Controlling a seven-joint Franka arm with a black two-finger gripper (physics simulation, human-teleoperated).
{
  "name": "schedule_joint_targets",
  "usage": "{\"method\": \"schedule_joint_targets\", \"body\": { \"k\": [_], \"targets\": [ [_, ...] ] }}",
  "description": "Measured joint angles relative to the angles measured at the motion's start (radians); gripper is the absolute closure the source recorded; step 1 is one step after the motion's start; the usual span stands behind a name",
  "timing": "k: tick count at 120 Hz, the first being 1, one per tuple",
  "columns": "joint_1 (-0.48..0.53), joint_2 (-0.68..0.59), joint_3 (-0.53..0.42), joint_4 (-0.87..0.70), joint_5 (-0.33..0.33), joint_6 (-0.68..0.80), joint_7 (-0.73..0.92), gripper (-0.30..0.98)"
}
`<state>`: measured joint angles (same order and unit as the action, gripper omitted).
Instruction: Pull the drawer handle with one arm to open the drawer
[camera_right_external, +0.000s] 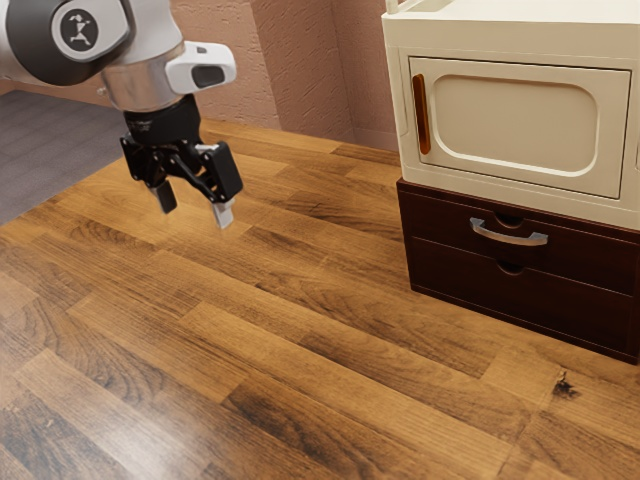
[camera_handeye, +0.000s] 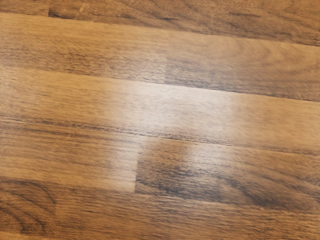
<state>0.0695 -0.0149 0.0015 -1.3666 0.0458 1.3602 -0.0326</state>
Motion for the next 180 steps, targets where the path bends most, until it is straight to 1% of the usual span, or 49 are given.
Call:
{"method": "schedule_joint_targets", "body": {
  "k": [28, 38, 45, 62, 70, 79, 94, 108, 119, 132, 152, 167, 180],
  "targets": [
    [0.018, -0.001, 0.001, 0.004, -0.001, 0.021, -0.004, 0.0],
    [0.02, -0.006, 0.0, 0.124, -0.001, -0.003, -0.006, 0.0],
    [0.018, -0.013, 0.0, 0.175, -0.001, -0.021, -0.007, 0.0],
    [0.003, -0.01, -0.006, 0.216, -0.006, -0.041, -0.053, 0.0],
    [-0.012, -0.006, -0.003, 0.211, -0.035, -0.048, -0.126, 0.0],
    [-0.022, 0.007, -0.008, 0.209, -0.064, -0.053, -0.253, 0.0],
    [-0.046, 0.028, -0.01, 0.208, -0.082, -0.057, -0.481, 0.0],
    [-0.06, 0.033, -0.019, 0.208, -0.085, -0.059, -0.664, 0.0],
    [-0.071, 0.032, -0.025, 0.208, -0.062, -0.061, -0.785, 0.0],
    [-0.046, 0.03, -0.064, 0.191, -0.053, -0.051, -0.906, 0.0],
    [-0.014, 0.012, -0.111, 0.061, -0.067, 0.055, -1.053, 0.0],
    [0.02, -0.001, -0.157, -0.028, -0.077, 0.169, -1.141, 0.0],
    [0.025, -0.004, -0.18, -0.077, -0.08, 0.266, -1.204, 0.0]
  ]
}}
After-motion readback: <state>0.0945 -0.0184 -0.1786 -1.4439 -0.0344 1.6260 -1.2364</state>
